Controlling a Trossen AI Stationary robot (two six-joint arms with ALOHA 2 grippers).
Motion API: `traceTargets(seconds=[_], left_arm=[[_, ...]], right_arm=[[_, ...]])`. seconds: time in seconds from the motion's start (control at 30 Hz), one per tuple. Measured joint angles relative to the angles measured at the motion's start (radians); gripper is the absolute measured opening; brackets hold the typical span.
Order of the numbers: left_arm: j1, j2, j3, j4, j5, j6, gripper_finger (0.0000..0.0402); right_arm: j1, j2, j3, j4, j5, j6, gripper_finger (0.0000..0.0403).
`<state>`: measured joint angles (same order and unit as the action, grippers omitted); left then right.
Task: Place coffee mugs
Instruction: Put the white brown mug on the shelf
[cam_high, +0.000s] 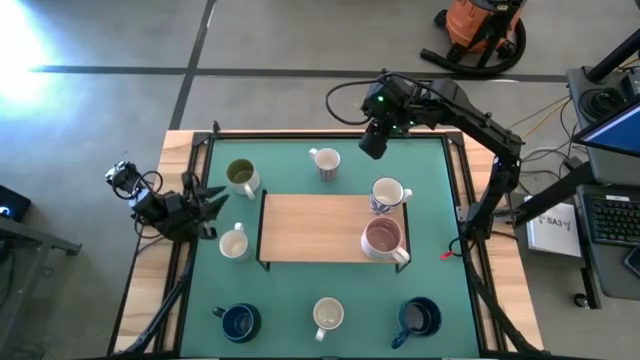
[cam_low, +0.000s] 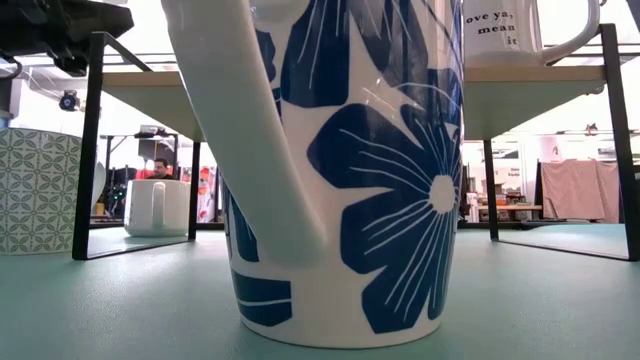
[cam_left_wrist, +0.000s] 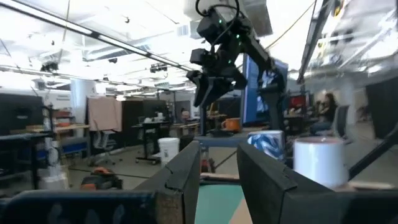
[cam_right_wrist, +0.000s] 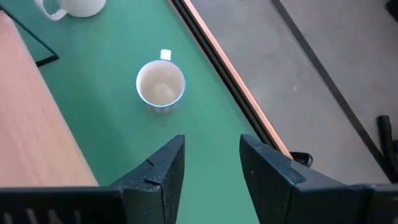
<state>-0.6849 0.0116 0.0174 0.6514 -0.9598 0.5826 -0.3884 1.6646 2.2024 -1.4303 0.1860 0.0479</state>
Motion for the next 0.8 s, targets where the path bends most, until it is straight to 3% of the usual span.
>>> traceTargets(seconds=[0.17,0.37,0.5,0.7,0.8], left_arm=[[0.004,0.0,0.004,0.036,-0.022,-0.002,0.0089],[0.008,0.0,0.088,-0.087,-0.429,-0.027,0.0089],[0.008,0.0,0.158,-0.245,-0.442,-0.098,0.0089],[0.008,0.0,0.22,-0.547,-0.445,-0.379,0.0089],[0.008,0.0,0.233,-0.61,-0.445,-0.459,0.0089]], right_arm=[[-0.013,0.0,0.0,0.0,0.0,-0.01,0.0141],[-0.037,0.0,0.0,0.004,-0.001,-0.005,0.0141],[-0.057,0.0,0.0,0.005,0.0,0.006,0.0141],[-0.077,0.0,0.0,0.005,-0.001,0.008,0.0141],[-0.082,0.0,0.0,0.006,-0.001,0.003,0.0141]])
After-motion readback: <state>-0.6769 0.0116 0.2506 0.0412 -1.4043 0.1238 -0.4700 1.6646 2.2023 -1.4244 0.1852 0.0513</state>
